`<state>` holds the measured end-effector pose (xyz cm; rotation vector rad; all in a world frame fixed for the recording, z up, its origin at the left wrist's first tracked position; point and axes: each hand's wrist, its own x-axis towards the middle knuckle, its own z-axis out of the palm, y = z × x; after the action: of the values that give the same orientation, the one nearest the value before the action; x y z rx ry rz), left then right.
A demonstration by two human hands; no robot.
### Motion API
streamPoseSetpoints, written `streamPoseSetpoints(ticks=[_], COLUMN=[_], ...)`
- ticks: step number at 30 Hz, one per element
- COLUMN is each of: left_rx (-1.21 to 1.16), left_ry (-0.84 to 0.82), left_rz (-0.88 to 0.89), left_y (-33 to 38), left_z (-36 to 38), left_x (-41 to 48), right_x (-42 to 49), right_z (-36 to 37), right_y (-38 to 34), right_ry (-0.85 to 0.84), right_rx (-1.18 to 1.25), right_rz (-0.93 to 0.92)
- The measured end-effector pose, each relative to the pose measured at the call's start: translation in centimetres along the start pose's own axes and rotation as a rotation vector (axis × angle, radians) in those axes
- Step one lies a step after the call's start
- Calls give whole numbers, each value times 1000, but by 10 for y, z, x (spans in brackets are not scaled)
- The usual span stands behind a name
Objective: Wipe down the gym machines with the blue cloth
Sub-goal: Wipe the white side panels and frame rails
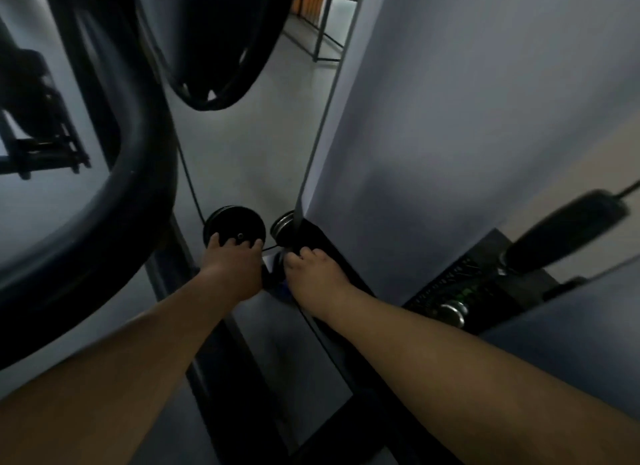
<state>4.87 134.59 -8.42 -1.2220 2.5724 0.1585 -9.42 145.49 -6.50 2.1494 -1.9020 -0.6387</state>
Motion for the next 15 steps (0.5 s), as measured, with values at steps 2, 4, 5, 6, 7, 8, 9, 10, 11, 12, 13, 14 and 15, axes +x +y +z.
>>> streamPoseSetpoints(ticks=[2,4,5,6,7,8,9,10,11,12,13,14,15], left_rx=[-10,-58,-83,-103,-127,-152,-171,-186,-196,-199,-210,-235,-268], left_ry=[94,177,214,254,293,324,355,389,410,408,398,384,373], left_rz=[23,29,33,41,56,71,85,98,117,149,185,218,249], left_y=[3,6,9,12,16,21,27,33,40,48,57,67,77], left_z=[-10,-24,-33,-45,-57,-70,-84,-97,-112,-130,-150,-172,-192], left_x=[-14,-30,-40,-50,-59,-69,-80,-91,-102,-113,-122,-131,-141], right_x=[-9,-21,-28,-38,-47,-58,-71,-84,-97,-112,-129,-147,-165], right_z=[-19,-41,-51,-61,-70,-80,-92,-104,-116,-128,-138,-150,-161], right_y=[0,3,5,8,14,19,24,29,35,41,48,56,65], right_ry=[-8,38,59,83,110,146,189,245,300,352,402,440,464], right_rx=[67,108,125,140,156,174,198,218,230,239,241,229,214], right_rz=[52,87,101,116,132,141,147,151,157,171,188,198,201])
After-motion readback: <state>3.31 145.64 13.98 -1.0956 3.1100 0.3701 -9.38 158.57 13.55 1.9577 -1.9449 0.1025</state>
